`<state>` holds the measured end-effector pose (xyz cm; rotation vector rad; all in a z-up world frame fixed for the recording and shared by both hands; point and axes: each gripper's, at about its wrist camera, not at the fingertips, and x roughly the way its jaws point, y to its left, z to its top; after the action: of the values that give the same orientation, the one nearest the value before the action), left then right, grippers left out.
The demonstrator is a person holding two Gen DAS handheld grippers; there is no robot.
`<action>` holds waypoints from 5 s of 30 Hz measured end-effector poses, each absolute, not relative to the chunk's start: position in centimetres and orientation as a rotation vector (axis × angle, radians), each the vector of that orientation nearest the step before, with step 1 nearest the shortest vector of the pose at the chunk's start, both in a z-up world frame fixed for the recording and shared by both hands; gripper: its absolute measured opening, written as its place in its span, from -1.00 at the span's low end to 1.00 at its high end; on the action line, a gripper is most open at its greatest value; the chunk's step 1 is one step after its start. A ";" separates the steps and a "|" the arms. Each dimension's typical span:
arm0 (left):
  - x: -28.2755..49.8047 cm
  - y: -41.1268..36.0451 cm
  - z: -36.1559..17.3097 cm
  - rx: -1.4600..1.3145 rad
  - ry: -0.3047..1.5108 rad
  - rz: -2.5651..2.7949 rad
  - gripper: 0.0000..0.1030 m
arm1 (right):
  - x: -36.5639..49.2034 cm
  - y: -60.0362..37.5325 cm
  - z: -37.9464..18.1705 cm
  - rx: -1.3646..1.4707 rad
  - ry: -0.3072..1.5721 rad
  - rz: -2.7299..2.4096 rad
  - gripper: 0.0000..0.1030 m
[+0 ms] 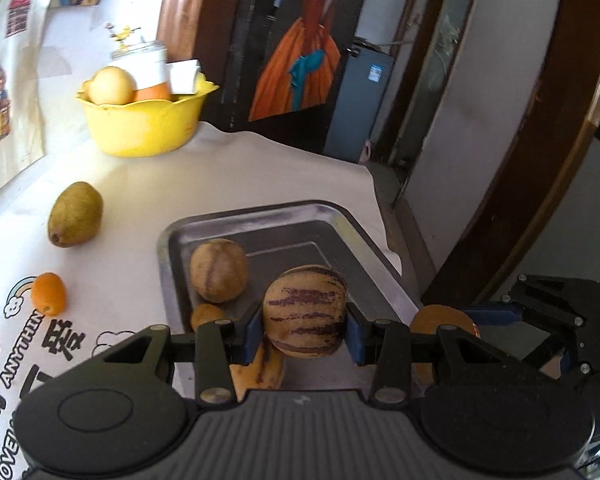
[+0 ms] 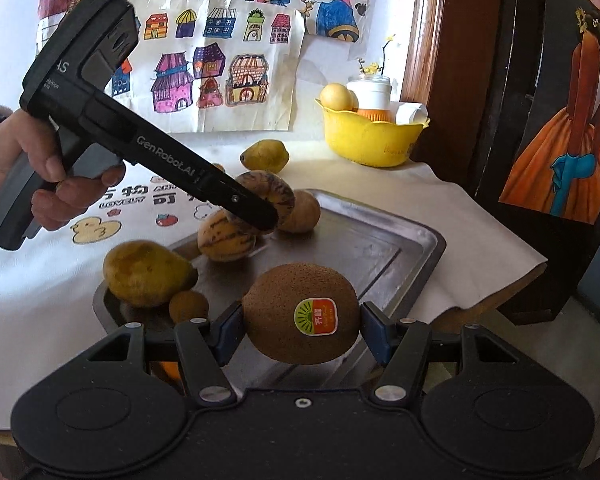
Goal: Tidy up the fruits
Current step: 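Carry the pepino in left tool over the tray while right tool carries the kiwi, then open left tool to release the pepino in tray while right tool releases the kiwi, then withdraw both open tools from the tray back over the table, then move left tool to the small orange while right tool moves to the yellow pear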
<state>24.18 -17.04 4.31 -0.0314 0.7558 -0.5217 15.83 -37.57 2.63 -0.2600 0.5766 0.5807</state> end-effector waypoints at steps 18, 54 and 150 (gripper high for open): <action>23.7 -21.0 2.8 0.177 0.766 -0.532 -0.11 | 14.3 -37.3 1.2 -0.299 0.584 0.584 0.24; 23.1 -19.9 5.2 0.065 0.716 -0.497 0.54 | 11.5 -37.3 1.6 -0.241 0.498 0.413 0.64; 29.7 -1.7 0.3 -0.209 0.735 -0.095 0.99 | 41.6 -21.4 5.2 0.304 0.963 0.509 0.99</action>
<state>29.69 -1.73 0.32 -0.2089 0.7347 -0.0947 41.62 -21.36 5.16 0.3041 0.9630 0.5090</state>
